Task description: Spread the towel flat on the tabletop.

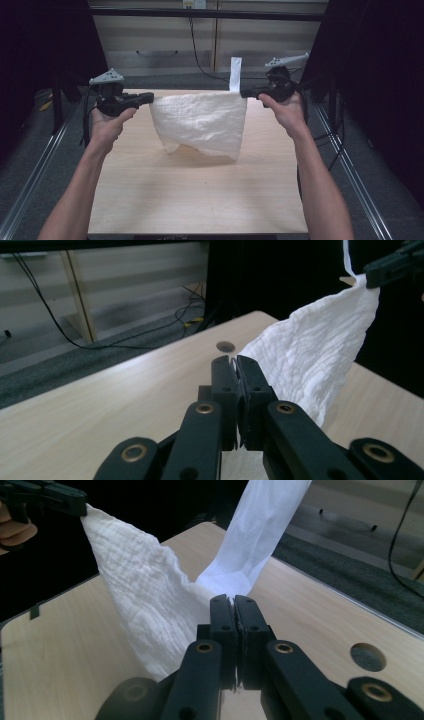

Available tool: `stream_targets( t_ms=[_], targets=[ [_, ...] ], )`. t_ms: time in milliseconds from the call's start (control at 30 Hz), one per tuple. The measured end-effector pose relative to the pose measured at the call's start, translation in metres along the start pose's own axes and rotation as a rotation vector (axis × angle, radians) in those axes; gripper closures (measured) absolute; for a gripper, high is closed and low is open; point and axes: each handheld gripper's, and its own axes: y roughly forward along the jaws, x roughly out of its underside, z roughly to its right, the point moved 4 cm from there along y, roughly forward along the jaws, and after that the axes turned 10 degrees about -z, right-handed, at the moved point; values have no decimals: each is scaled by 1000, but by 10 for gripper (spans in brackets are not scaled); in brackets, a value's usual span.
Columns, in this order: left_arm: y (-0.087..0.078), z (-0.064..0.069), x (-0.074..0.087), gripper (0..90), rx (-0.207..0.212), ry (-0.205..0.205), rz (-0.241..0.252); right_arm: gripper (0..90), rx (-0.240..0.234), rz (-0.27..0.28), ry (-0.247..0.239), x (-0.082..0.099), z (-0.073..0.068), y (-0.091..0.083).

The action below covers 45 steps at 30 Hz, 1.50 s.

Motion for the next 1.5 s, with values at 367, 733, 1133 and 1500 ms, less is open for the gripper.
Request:
stream_targets(
  t_ms=[367, 733, 1133, 1500],
  targets=[
    [-10, 4, -19, 878, -15, 43, 45, 883, 34, 64, -8, -28, 1, -16],
    [16, 22, 54, 878, 47, 35, -45, 882, -42, -39, -2, 70, -16, 22],
    [19, 49, 122, 877, 93, 23, -90, 882, -91, -70, 39, 137, -34, 28],
    [17, 68, 186, 876, 122, 29, -237, 881, -134, -102, 63, 189, -55, 33]
  ],
)
